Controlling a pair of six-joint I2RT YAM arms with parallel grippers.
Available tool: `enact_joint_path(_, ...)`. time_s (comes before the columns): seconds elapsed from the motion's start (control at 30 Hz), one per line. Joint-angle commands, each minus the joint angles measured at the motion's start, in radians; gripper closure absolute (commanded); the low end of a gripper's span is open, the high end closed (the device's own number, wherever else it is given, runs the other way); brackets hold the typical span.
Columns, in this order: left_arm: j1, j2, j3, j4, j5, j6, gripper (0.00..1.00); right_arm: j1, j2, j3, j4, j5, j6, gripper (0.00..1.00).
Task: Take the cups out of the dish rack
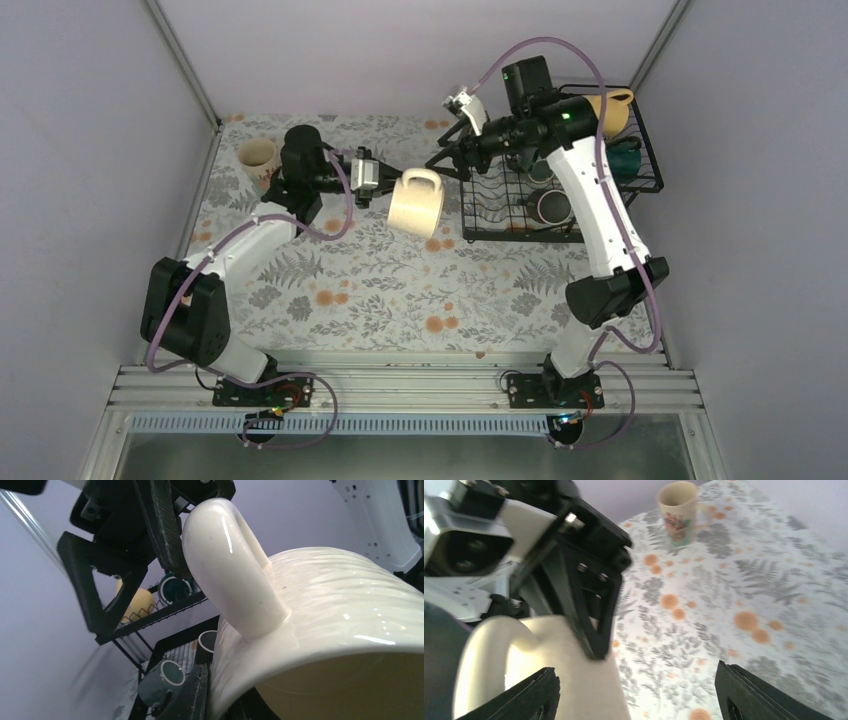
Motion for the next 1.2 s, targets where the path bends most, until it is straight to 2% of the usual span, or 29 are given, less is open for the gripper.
enact_joint_path(0.0, 0.026, -0.041, 0.102, -0.254, 0.047, 0.195, 0.98, -0.053, -0.045, -0.008, 0.062, 0.134, 0.032, 0.19)
enact_joint_path(0.13, 0.031, -0.052, 0.108, -0.326, 0.061, 0.245, 0.98, -0.080, -0.042, -0.005, 0.091, 0.186, 0.060, 0.18)
enact_joint_path(0.27, 0.052, -0.019, 0.205, -0.589, 0.048, 0.425, 0.98, -0.109, -0.041, 0.017, 0.128, 0.335, 0.086, 0.14)
enact_joint_path(0.33, 0.059, 0.000, 0.288, -0.822, -0.004, 0.594, 0.98, -0.109, -0.026, 0.041, 0.088, 0.427, 0.034, 0.14)
enact_joint_path(0.4, 0.074, 0.010, 0.333, -0.935, -0.063, 0.700, 0.98, -0.109, -0.023, 0.027, 0.048, 0.501, -0.021, 0.15)
enact_joint_path(0.67, 0.188, 0.066, 0.463, -1.181, -0.313, 0.914, 0.98, -0.110, -0.083, -0.172, -0.007, 0.750, -0.214, 0.19)
enact_joint_path(0.97, 0.226, 0.158, 0.546, -1.199, -0.640, 0.950, 0.98, -0.111, -0.160, -0.436, 0.057, 0.951, -0.364, 0.24)
enact_joint_path(1.17, 0.236, 0.342, 0.779, -1.370, -0.764, 0.950, 0.98, -0.109, -0.167, -0.589, 0.146, 1.053, -0.413, 0.27)
